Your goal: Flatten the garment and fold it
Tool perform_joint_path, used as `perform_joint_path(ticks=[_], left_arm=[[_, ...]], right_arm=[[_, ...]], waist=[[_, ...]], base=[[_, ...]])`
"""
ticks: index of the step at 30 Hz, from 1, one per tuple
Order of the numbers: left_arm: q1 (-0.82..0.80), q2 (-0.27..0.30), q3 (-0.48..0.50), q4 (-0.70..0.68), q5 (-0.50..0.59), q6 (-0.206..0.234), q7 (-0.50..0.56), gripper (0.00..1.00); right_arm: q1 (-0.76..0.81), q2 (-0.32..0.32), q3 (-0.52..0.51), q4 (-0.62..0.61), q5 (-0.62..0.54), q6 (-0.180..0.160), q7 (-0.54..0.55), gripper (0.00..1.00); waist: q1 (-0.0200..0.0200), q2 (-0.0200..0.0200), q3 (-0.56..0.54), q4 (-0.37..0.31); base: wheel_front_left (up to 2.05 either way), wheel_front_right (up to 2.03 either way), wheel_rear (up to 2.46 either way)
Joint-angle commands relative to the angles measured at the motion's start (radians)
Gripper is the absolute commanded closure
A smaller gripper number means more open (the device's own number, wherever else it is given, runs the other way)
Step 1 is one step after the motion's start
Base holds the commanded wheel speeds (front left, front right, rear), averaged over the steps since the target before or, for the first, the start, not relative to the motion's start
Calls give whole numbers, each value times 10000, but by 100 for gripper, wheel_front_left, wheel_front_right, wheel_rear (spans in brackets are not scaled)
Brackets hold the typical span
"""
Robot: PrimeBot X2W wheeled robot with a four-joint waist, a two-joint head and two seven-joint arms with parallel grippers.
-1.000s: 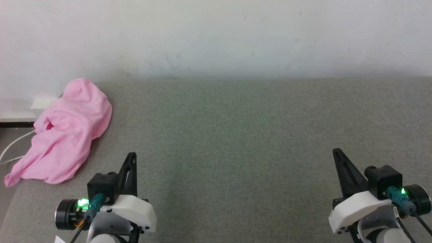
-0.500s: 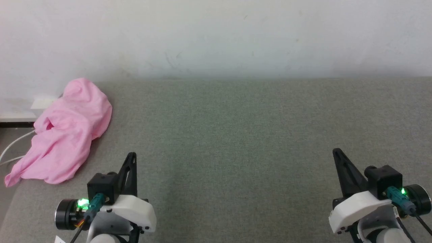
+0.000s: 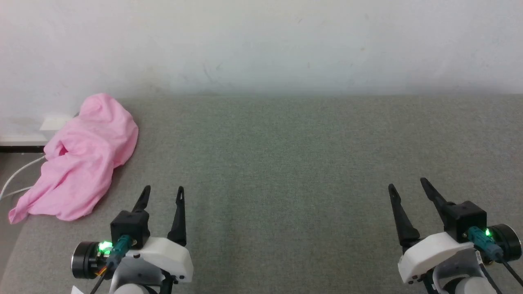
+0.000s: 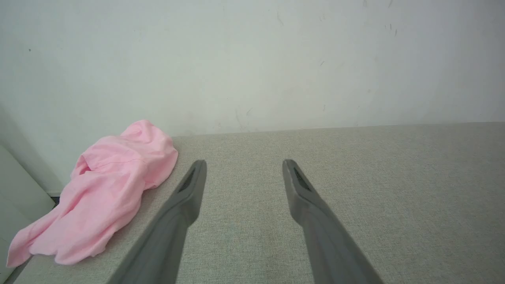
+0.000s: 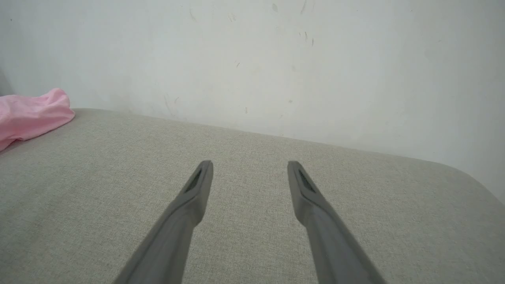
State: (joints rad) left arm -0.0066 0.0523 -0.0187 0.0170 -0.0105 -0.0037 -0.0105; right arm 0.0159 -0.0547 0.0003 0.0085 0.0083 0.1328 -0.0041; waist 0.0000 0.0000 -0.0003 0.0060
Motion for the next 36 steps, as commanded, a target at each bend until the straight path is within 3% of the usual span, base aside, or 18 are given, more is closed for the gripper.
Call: perform_joint_path(ticks=[1, 36], left_arm=[[-106, -1, -80, 97, -124, 95, -97, 0], [-31, 247, -175, 363, -719, 639, -813, 0]], right_arm=[[-56, 5, 0, 51, 71, -2, -110, 0], [-275, 17, 182, 453, 478, -7, -670, 0]], waist=[[0, 0, -3, 59], [0, 0, -71, 2396]], base=[[0, 0, 0], [-1, -1, -1]])
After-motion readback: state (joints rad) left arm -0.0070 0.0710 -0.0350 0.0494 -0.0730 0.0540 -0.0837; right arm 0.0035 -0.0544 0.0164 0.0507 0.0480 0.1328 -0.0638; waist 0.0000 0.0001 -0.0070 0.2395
